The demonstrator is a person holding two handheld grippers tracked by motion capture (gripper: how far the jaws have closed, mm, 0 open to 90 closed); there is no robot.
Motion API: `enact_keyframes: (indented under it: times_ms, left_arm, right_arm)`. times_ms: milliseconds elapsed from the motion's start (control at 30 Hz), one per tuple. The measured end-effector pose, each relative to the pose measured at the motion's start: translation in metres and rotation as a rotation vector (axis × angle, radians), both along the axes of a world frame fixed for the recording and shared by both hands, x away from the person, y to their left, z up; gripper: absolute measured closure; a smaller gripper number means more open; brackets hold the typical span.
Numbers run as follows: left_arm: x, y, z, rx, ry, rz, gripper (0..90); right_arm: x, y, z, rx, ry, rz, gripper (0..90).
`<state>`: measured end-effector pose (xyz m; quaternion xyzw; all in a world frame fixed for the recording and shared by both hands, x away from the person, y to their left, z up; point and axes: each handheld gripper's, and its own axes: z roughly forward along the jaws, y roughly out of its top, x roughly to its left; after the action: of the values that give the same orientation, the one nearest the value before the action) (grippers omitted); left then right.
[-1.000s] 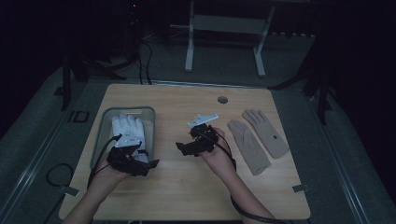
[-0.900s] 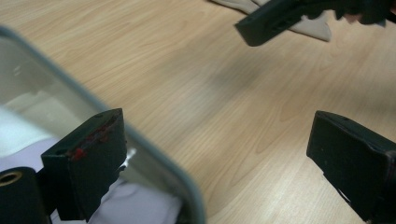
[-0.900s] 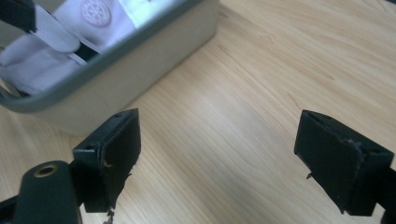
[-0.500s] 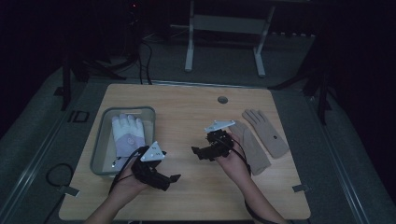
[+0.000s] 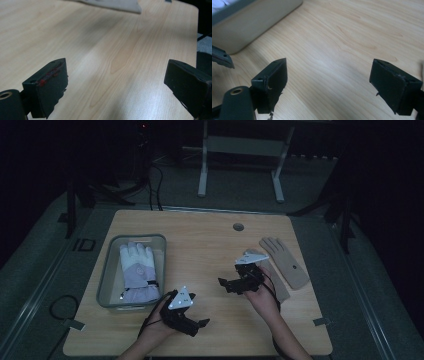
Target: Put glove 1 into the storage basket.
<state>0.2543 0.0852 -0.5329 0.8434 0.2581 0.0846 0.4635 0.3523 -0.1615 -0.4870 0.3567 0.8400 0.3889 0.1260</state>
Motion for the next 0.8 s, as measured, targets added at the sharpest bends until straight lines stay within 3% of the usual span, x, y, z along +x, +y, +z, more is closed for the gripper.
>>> enact_keyframes:
  times_ms: [67,333,433,533,800]
  left_arm:
    - [0.001,-0.002,-0.005,-0.007,0.019,0.003,5.3]
    - [0.002,-0.003,-0.022,0.011,-0.016,0.003,5.2]
    - [0.001,-0.002,-0.027,0.006,-0.004,0.006,5.2]
    - [0.001,-0.002,-0.030,0.017,0.010,0.015,5.2]
    - [0.000,-0.001,-0.031,0.025,-0.009,0.028,5.2]
  right_arm:
    - [-0.001,-0.004,-0.003,-0.008,0.002,-0.001,14.4]
    - [-0.004,-0.014,-0.014,0.007,-0.002,0.018,14.0]
    - [-0.006,-0.017,-0.019,0.004,-0.012,0.030,13.9]
    - [-0.006,-0.023,-0.027,-0.009,-0.004,0.029,13.9]
    - [-0.009,-0.037,-0.029,0.015,-0.036,0.010,13.8]
